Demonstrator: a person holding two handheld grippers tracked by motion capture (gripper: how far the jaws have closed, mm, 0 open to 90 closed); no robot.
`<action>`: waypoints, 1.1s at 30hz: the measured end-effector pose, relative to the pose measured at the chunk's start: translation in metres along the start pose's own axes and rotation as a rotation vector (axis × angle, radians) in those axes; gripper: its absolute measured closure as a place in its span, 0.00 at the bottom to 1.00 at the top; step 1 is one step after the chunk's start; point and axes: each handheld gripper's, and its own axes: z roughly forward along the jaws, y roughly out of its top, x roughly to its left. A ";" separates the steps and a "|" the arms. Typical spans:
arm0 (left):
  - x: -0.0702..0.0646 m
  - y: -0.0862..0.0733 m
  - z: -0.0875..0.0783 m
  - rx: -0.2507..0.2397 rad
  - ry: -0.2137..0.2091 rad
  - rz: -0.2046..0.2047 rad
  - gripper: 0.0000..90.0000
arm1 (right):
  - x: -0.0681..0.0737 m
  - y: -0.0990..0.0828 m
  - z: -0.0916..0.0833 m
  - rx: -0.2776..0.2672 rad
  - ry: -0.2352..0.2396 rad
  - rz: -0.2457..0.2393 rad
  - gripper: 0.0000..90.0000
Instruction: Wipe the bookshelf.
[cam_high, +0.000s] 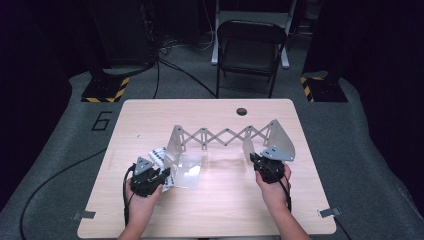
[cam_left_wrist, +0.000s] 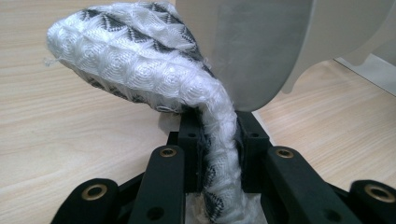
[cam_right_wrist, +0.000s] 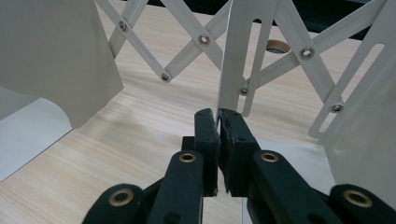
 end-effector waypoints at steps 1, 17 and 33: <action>0.001 0.000 -0.001 -0.001 0.005 -0.001 0.84 | 0.001 0.000 -0.001 -0.001 0.002 -0.010 0.96; 0.027 -0.004 -0.026 -0.002 0.061 -0.045 0.84 | 0.053 -0.005 -0.008 -0.011 0.096 -0.036 0.82; -0.006 -0.028 -0.054 0.054 -0.041 0.033 0.89 | 0.045 -0.008 -0.028 -0.038 0.186 -0.011 0.65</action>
